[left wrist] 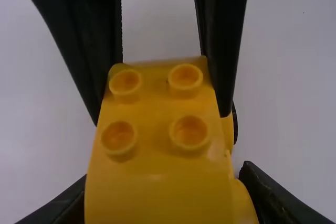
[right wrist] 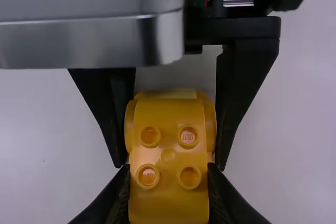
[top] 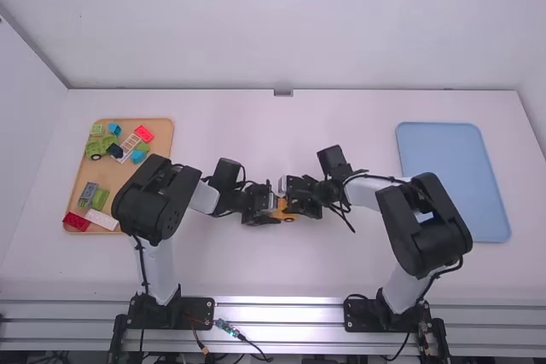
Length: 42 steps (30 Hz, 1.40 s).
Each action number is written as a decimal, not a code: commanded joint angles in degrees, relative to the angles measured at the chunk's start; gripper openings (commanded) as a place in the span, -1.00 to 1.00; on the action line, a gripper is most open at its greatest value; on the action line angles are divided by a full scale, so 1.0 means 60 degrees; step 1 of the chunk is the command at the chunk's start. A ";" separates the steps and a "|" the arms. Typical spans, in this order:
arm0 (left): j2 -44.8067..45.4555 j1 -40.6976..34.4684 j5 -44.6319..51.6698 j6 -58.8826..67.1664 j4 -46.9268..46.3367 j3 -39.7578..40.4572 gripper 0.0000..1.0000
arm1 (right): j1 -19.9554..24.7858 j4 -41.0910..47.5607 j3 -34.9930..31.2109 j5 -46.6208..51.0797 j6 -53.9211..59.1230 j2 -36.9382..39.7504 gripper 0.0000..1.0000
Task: Assemble lego blocks to make yellow taxi
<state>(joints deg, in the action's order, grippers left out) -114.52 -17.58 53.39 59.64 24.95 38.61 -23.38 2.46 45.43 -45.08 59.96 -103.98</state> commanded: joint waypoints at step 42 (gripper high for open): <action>-0.0194 -0.0073 -0.1056 0.0422 -0.0248 -0.0127 -0.96 | -0.0616 -0.0069 -0.0222 0.2204 -0.1319 -0.0170 -1.00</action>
<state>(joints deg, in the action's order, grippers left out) -114.52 -17.04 53.47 59.72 24.64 38.63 -26.35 0.34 44.27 -37.91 53.98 -102.41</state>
